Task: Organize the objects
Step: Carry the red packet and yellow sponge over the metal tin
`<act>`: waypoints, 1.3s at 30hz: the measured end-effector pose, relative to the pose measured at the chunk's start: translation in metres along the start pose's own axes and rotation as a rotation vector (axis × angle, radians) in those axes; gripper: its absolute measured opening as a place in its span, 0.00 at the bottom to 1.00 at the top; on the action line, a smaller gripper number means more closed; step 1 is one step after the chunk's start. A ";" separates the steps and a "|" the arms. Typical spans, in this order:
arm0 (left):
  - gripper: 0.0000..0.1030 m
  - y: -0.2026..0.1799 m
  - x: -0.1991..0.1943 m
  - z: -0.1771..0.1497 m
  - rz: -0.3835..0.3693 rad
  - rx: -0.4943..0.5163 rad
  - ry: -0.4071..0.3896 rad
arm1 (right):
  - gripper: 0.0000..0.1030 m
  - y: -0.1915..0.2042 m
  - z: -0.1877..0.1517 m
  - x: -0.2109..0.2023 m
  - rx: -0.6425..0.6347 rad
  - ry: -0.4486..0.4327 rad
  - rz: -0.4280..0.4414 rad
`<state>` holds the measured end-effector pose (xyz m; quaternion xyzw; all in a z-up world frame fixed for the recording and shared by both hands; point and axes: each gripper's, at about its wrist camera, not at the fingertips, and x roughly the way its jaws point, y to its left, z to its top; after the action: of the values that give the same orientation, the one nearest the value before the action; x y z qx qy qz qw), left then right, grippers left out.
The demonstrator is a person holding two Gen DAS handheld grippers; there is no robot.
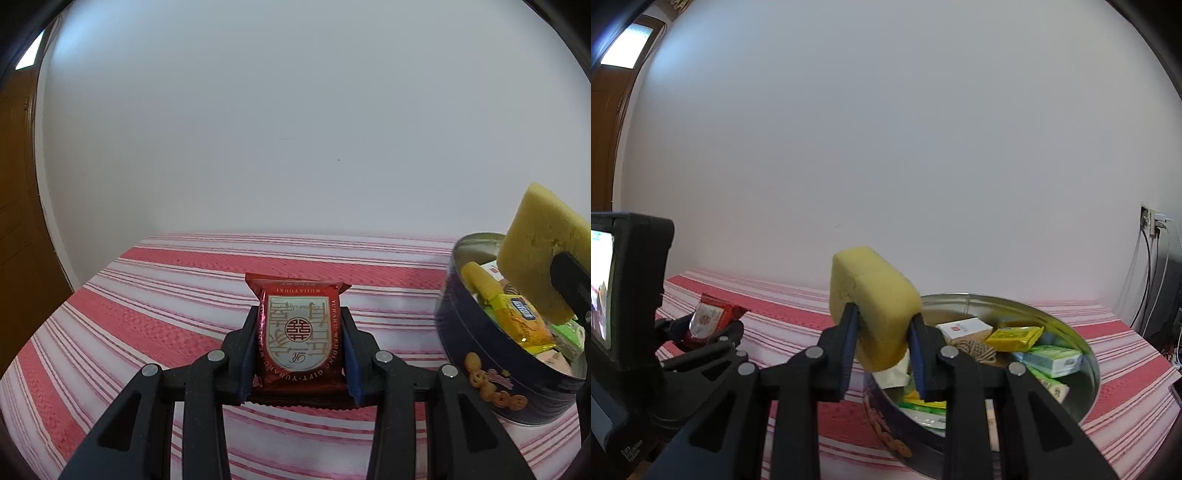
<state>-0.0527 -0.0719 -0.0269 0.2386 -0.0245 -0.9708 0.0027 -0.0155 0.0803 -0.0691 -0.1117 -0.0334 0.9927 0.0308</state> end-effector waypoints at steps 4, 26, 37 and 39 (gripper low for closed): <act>0.41 -0.006 -0.001 -0.001 -0.004 0.006 -0.001 | 0.25 -0.007 -0.001 -0.003 0.000 -0.010 -0.008; 0.41 0.003 0.002 0.019 -0.084 0.026 -0.063 | 0.25 -0.049 -0.002 -0.022 -0.003 -0.110 -0.088; 0.41 -0.031 -0.002 0.026 -0.159 0.074 -0.086 | 0.25 -0.083 -0.002 -0.017 0.012 -0.131 -0.161; 0.41 -0.039 -0.001 0.027 -0.180 0.077 -0.085 | 0.25 -0.093 -0.005 -0.002 0.011 -0.130 -0.176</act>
<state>-0.0639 -0.0320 -0.0044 0.1985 -0.0403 -0.9747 -0.0949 -0.0076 0.1728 -0.0667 -0.0434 -0.0397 0.9915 0.1160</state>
